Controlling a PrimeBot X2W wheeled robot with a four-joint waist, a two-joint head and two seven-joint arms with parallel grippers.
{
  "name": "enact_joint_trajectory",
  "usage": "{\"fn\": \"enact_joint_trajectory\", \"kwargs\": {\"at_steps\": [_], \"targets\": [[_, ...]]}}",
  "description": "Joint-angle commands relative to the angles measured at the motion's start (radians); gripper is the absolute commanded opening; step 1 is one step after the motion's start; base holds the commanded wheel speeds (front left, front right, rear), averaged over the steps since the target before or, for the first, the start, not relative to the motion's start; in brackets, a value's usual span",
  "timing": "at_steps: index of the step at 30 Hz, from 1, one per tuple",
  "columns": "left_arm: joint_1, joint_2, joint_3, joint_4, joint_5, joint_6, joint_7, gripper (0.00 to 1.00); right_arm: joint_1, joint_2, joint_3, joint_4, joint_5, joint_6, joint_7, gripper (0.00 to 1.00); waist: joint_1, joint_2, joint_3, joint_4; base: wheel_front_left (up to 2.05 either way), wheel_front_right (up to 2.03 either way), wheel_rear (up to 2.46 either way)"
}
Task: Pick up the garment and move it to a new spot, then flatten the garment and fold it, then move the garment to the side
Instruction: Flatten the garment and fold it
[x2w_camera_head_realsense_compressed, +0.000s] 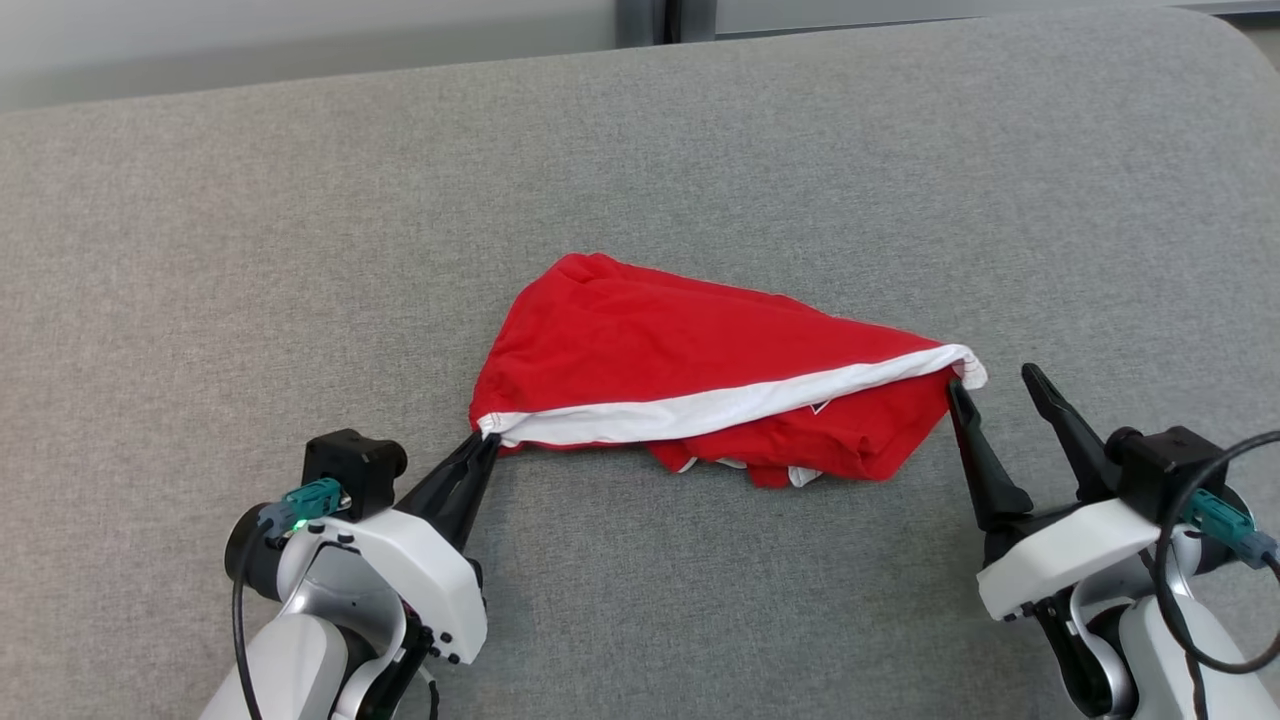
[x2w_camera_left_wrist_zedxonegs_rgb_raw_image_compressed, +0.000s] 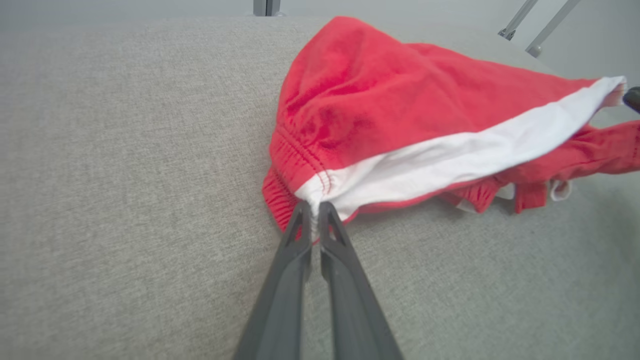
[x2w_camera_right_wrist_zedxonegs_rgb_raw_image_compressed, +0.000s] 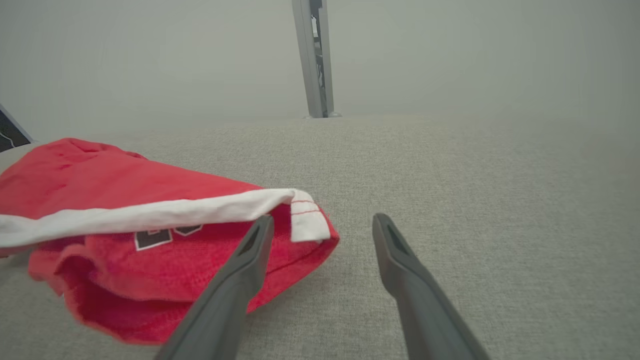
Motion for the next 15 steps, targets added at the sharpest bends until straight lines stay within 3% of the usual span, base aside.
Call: {"fn": "enact_joint_trajectory", "kwargs": {"at_steps": [1,3,4,5,6,7,15], "targets": [[-0.017,0.003,0.002,-0.003,0.005,0.004,-0.006,0.00,-0.015,-0.008,0.005,0.011,-0.007,0.000,-0.009,1.00,0.0000,0.0000,0.003,0.004,0.00,0.00,0.00],[-0.021,0.005,0.002,-0.005,0.008,0.005,-0.009,0.00,-0.029,-0.013,0.010,0.030,-0.010,0.000,-0.021,1.00,0.0000,0.0000,0.008,0.008,0.00,0.00,0.00],[-0.023,0.006,0.001,-0.005,0.008,0.006,-0.011,0.00,-0.037,-0.015,0.010,0.038,-0.013,0.000,-0.027,0.89,0.0000,0.0000,0.010,0.010,0.00,0.00,0.00],[-0.024,0.006,0.001,-0.007,0.008,0.008,-0.014,0.00,-0.040,-0.016,0.009,0.044,-0.016,0.000,-0.032,0.46,0.0000,0.0000,0.011,0.012,0.00,0.00,0.00],[-0.025,0.007,0.001,-0.008,0.009,0.010,-0.016,0.00,-0.043,-0.016,0.010,0.048,-0.017,0.000,-0.033,0.41,0.0000,0.0000,0.014,0.012,0.00,0.00,0.00],[-0.026,0.008,0.002,-0.010,0.010,0.010,-0.020,0.00,-0.049,-0.018,0.013,0.049,-0.021,0.000,-0.037,0.00,0.0000,0.0000,0.016,0.013,0.00,0.00,0.00],[-0.054,0.025,0.014,-0.059,0.036,0.025,-0.062,0.00,-0.080,-0.028,0.019,0.002,-0.016,0.000,-0.030,0.00,0.0000,0.0000,0.022,0.009,0.00,0.00,0.00]]}}
